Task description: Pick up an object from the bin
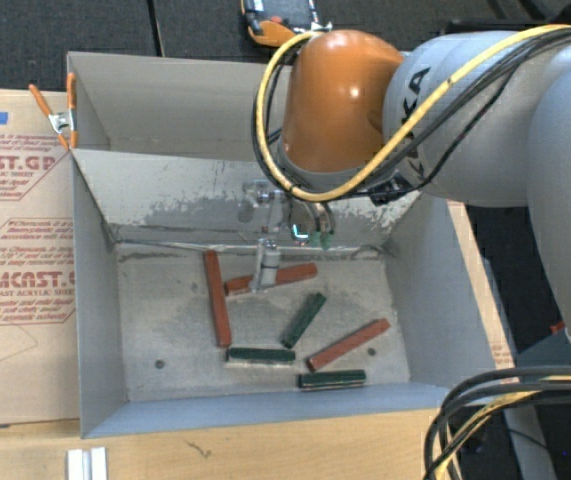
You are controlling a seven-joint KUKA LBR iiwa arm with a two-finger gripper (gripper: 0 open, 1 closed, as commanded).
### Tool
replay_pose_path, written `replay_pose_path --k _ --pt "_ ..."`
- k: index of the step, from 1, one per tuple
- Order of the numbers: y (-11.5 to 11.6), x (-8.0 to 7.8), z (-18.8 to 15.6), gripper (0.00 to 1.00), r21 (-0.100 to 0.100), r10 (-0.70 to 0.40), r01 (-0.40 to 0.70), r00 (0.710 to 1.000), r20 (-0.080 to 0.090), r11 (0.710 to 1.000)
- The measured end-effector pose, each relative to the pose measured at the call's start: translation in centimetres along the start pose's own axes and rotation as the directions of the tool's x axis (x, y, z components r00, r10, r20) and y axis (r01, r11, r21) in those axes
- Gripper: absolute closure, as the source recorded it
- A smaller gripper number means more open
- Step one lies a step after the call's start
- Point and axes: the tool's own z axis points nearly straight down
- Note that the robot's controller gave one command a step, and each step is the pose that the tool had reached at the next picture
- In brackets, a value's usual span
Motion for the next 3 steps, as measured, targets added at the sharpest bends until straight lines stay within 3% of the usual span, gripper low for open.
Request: replay_pose_path --k 1,2,3 --pt "-0.1 -0.2 -0.5 0.0 -0.001 0.001 -0.001 1.0 0.008 1.0" --pt "-2.9 -0.6 7.4 0.0 0.001 -0.078 0.078 0.997 0.012 0.997" --pt "-5.5 -0.4 7.3 0.0 0.001 -0.157 0.157 0.988 0.005 0.988"
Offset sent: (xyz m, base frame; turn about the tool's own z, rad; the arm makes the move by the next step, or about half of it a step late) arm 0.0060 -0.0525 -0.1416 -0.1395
